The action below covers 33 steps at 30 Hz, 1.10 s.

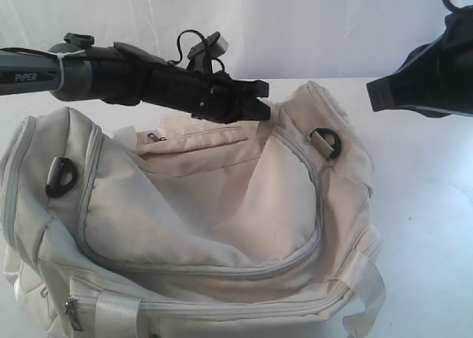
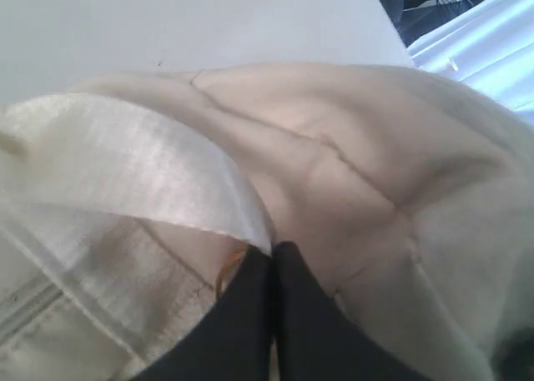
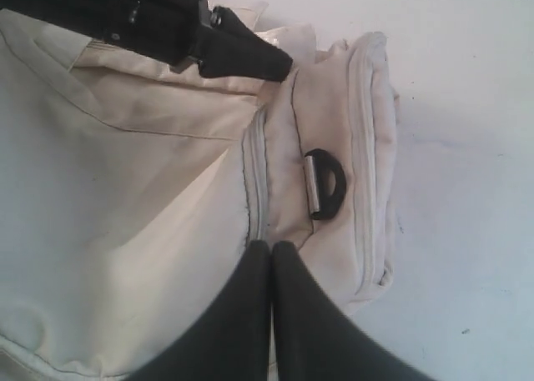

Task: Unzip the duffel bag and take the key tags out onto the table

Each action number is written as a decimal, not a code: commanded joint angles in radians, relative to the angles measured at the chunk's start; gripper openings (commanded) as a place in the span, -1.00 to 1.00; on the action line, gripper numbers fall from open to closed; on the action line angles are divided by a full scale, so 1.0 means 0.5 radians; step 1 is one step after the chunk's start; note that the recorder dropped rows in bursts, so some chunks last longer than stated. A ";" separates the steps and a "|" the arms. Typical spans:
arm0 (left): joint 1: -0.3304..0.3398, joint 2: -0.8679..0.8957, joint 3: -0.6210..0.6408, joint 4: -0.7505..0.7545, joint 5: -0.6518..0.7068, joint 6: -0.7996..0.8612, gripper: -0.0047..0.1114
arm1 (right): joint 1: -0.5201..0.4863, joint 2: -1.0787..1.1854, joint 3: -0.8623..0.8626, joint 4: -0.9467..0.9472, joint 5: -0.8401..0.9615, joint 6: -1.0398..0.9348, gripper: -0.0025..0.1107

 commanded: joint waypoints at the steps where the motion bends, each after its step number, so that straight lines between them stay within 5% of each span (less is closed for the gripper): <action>1: -0.002 -0.170 -0.093 0.062 0.120 0.067 -0.92 | -0.002 0.001 0.010 0.011 -0.010 0.008 -0.96; 19: 0.053 -0.502 -0.103 0.384 0.352 0.063 -0.92 | -0.002 0.358 -0.022 0.042 -0.284 0.008 -0.96; 27: 0.053 -0.545 -0.103 0.400 0.378 0.116 -0.92 | -0.039 0.793 -0.473 0.089 -0.282 -0.131 -0.96; 33: 0.053 -0.545 -0.103 0.400 0.364 0.116 -0.92 | -0.294 1.157 -0.924 0.811 0.143 -0.714 -0.96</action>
